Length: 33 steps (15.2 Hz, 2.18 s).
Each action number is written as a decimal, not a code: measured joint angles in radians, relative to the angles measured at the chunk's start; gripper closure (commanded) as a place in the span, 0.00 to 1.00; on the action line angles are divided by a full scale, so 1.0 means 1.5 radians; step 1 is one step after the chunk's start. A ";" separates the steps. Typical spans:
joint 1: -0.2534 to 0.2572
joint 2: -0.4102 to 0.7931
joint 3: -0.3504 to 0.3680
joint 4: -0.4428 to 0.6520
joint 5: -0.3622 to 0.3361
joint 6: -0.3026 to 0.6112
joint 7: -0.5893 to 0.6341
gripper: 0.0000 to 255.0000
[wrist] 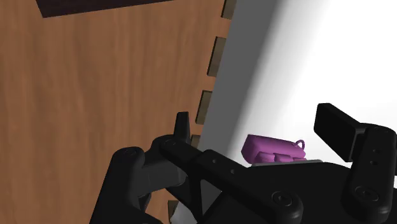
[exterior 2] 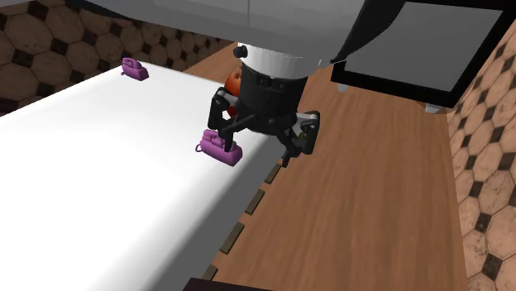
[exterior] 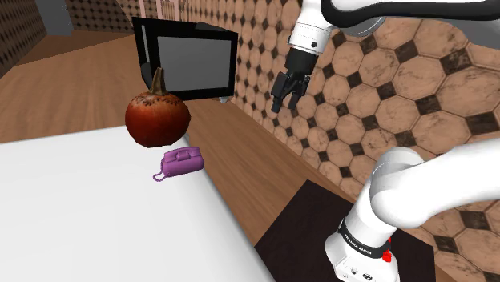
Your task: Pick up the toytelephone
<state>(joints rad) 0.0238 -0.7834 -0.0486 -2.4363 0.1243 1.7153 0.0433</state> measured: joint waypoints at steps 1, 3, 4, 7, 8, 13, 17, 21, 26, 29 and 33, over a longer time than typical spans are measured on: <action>0.000 0.000 0.000 0.000 0.000 0.000 0.000 0.00; 0.011 0.033 -0.003 0.004 -0.003 0.027 -0.028 0.00; 0.018 0.051 -0.007 0.010 -0.007 0.038 -0.047 0.00; 0.040 0.129 -0.018 0.028 -0.015 0.092 -0.118 0.00; 0.048 0.157 -0.022 0.038 -0.018 0.109 -0.142 0.00; 0.084 0.286 -0.029 0.096 -0.023 0.174 -0.253 0.00; 0.111 0.383 -0.024 0.144 -0.025 0.220 -0.335 0.00; 0.132 0.482 -0.014 0.204 -0.028 0.257 -0.412 0.00; 0.152 0.595 0.007 0.288 -0.040 0.285 -0.500 0.00; 0.165 0.663 0.022 0.343 -0.053 0.298 -0.545 0.00; 0.175 0.714 0.035 0.375 -0.065 0.318 -0.578 0.00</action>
<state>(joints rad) 0.2866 0.2883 0.0034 -1.8740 0.0271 2.1919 -0.8230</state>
